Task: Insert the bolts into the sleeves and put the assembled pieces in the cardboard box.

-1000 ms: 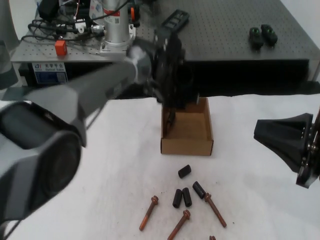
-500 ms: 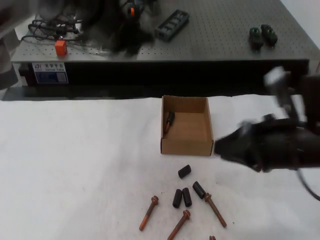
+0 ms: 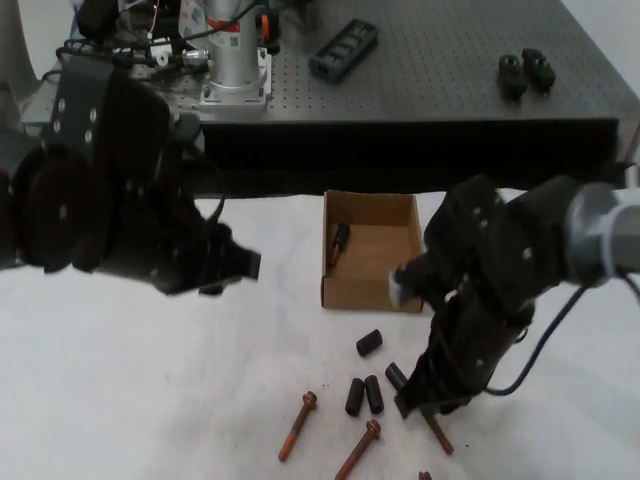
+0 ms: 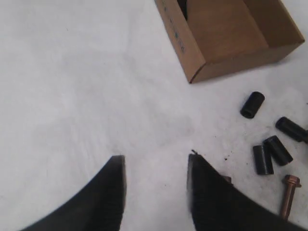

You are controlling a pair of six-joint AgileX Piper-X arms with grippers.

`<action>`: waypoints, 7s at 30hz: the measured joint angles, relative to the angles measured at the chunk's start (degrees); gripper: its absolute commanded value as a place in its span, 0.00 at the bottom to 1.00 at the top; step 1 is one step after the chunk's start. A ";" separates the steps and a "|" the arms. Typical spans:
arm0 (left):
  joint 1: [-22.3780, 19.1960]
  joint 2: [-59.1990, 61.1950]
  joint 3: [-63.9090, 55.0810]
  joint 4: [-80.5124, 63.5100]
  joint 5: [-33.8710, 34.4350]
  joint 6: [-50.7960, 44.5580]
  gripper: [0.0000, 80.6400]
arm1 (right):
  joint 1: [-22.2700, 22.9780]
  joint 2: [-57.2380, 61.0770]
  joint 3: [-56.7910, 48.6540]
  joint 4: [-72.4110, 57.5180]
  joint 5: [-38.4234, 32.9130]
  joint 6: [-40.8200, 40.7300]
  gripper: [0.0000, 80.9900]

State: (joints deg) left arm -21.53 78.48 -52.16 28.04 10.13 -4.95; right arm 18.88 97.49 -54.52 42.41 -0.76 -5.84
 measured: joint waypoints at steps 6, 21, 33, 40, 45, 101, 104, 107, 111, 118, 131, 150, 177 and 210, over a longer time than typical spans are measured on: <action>0.00 0.00 0.84 0.00 0.44 0.00 0.38 | 0.39 3.06 -0.24 -1.62 0.31 -0.86 0.26; -4.88 3.33 0.84 -0.95 6.49 0.39 0.37 | 0.39 3.38 -0.35 -3.76 0.45 -1.44 0.05; -17.43 23.54 -14.18 2.82 4.82 0.46 0.37 | -7.88 -24.79 9.82 -3.71 -4.38 2.96 0.05; -19.79 32.76 -24.10 11.66 -0.01 1.65 0.37 | -7.96 -39.65 17.62 -1.87 -4.88 8.21 0.05; -19.77 35.66 -26.13 13.43 -0.58 1.65 0.37 | -7.96 -41.89 17.67 -1.63 -4.88 8.56 0.05; -19.77 0.44 13.25 -52.25 30.39 -12.49 0.01 | -6.84 -43.39 29.91 -62.26 -33.52 43.33 0.05; -19.77 0.44 13.25 -52.41 30.04 -12.60 0.01 | -6.84 -43.39 29.91 -62.14 -34.20 42.82 0.05; -19.92 0.44 13.25 -52.37 29.62 -12.55 0.01 | -6.84 -43.39 29.91 -62.12 -34.78 42.11 0.05; -19.91 0.31 13.25 -52.37 29.60 -12.55 0.01 | -6.84 -43.39 29.91 -62.03 -36.03 39.40 0.04; -19.91 0.32 13.25 -52.37 27.76 -12.63 0.01 | -6.84 -43.39 29.99 -61.92 -38.33 35.38 0.45; -18.14 2.69 10.24 -56.88 11.52 -12.63 0.01 | -19.39 -46.10 29.99 -53.35 -42.71 31.31 0.47; -12.09 59.73 -69.83 14.08 -5.64 1.30 0.02 | -27.83 -47.79 29.99 -38.17 -34.65 26.21 0.47; -8.50 34.42 -50.71 30.89 -20.66 5.32 0.30 | -2.19 -7.14 -1.13 -0.64 -4.93 -4.70 0.44; -13.66 17.49 -10.25 12.38 0.92 4.95 0.47 | 1.57 9.61 -12.75 3.09 5.46 -8.84 0.05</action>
State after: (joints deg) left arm -35.19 95.98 -62.41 40.42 11.05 0.00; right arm 20.45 107.10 -67.27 45.50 4.70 -14.68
